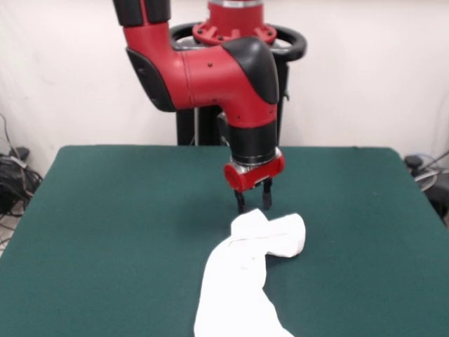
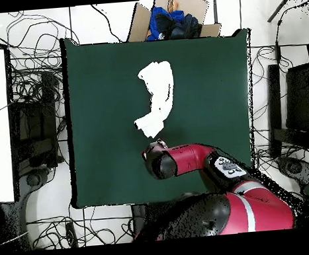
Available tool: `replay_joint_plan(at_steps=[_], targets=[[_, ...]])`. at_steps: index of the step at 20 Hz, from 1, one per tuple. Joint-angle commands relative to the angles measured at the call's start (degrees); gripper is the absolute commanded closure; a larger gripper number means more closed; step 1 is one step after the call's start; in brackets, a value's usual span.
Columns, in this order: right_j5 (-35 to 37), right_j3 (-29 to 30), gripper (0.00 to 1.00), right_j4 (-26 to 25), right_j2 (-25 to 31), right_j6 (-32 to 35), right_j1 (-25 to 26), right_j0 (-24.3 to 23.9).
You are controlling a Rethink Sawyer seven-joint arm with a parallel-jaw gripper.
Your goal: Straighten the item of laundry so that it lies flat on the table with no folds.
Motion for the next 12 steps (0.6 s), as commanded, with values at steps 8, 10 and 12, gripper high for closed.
replay_joint_plan(at_steps=[8, 10, 12], targets=[[-7.57, -0.54, 0.0, -0.36, -0.12, 10.56, -2.02, 2.14], [-9.29, -0.66, 0.0, -0.37, -0.2, 10.9, -1.9, 2.23], [-11.13, -0.74, 0.0, -0.3, -0.3, 11.23, -1.74, 2.35]])
